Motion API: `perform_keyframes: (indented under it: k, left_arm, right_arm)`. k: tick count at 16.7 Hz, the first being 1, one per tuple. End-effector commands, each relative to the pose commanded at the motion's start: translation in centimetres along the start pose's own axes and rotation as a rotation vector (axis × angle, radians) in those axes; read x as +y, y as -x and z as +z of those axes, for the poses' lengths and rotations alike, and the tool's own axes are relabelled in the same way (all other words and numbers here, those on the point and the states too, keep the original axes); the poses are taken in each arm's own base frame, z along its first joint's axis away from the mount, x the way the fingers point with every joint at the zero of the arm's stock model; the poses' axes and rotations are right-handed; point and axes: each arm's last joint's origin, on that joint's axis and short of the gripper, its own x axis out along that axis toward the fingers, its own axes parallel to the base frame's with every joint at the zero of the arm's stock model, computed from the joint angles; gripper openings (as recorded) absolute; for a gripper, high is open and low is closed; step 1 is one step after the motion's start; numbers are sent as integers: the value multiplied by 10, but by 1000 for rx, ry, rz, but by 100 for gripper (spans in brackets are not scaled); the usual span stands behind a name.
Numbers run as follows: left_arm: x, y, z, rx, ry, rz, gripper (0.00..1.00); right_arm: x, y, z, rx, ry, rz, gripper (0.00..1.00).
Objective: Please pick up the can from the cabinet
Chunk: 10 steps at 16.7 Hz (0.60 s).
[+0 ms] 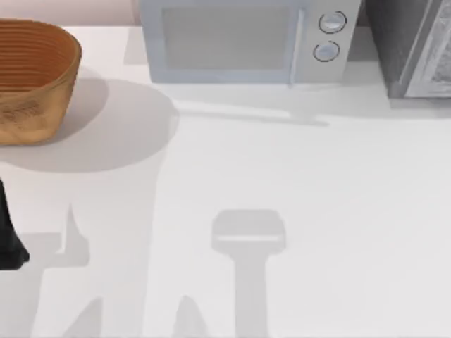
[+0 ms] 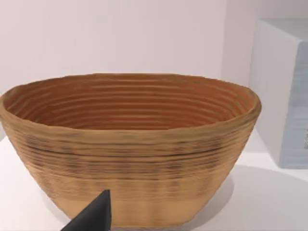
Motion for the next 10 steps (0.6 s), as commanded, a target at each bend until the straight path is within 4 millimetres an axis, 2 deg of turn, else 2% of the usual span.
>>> perform_keyframes:
  k: [5,10]
  left_arm:
    - [0,0,0,0,0,0,100]
    - [0,0,0,0,0,0,100]
  right_arm:
    - [3,-2,0,-1,1,17,0]
    - [3,-2,0,-1,1,17,38]
